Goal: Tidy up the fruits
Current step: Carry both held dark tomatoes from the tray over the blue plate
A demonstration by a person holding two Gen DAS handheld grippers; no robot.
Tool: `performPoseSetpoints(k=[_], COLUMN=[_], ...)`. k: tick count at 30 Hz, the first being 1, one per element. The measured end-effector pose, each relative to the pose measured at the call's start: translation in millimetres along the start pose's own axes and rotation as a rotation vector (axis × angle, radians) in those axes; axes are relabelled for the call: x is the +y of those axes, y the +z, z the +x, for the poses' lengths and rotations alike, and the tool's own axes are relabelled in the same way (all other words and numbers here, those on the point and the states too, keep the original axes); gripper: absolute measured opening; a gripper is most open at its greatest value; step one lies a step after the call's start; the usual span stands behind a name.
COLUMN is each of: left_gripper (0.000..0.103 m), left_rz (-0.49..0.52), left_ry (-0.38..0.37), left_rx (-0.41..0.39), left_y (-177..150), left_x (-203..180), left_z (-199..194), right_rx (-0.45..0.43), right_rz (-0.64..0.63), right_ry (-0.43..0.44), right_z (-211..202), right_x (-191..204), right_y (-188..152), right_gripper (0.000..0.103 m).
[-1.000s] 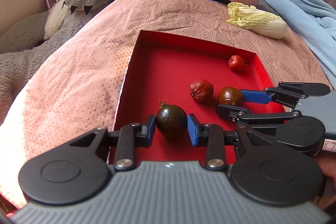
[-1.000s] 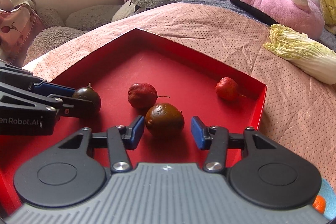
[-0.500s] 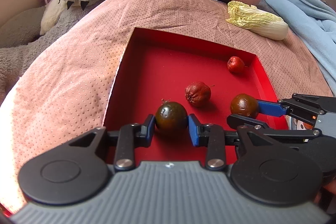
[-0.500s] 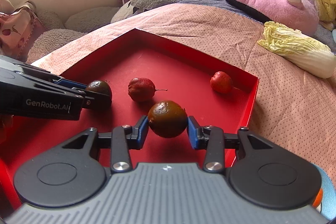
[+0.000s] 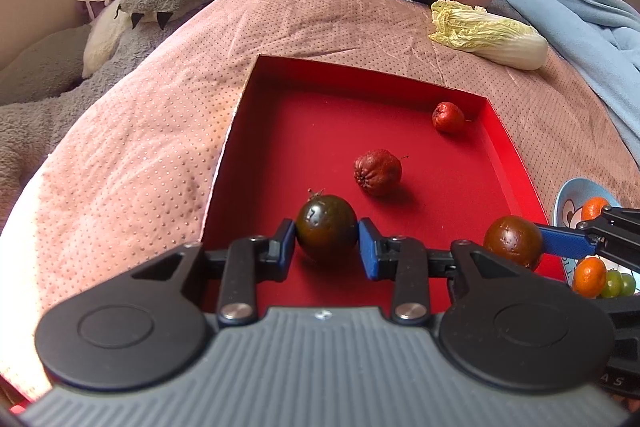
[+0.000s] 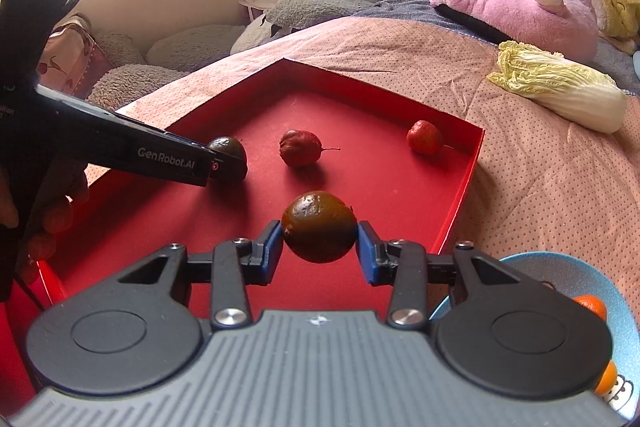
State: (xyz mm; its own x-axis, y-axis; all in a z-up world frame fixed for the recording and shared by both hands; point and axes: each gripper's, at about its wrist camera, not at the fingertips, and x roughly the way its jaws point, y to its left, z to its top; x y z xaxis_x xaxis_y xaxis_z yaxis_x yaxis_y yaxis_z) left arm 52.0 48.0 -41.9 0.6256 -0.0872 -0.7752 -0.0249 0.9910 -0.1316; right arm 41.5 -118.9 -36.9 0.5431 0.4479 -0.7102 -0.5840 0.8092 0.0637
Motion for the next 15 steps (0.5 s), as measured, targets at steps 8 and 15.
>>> performPoseSetpoints(k=[8,15], left_gripper=[0.037,0.037], left_rz=[0.006,0.03], left_ry=[0.002,-0.011], left_rx=[-0.035,-0.057], left_y=[-3.9,-13.1], left_x=[-3.1,-13.9], left_z=[-14.1,-26.9], right_rx=[-0.033,-0.05], right_rz=[-0.006,-0.008], right_ry=[0.011,0.01], right_z=[-29.8,-49.2], right_x=[2.8,5.6], right_y=[-9.5,-21.8], right_gripper=[0.046,0.046])
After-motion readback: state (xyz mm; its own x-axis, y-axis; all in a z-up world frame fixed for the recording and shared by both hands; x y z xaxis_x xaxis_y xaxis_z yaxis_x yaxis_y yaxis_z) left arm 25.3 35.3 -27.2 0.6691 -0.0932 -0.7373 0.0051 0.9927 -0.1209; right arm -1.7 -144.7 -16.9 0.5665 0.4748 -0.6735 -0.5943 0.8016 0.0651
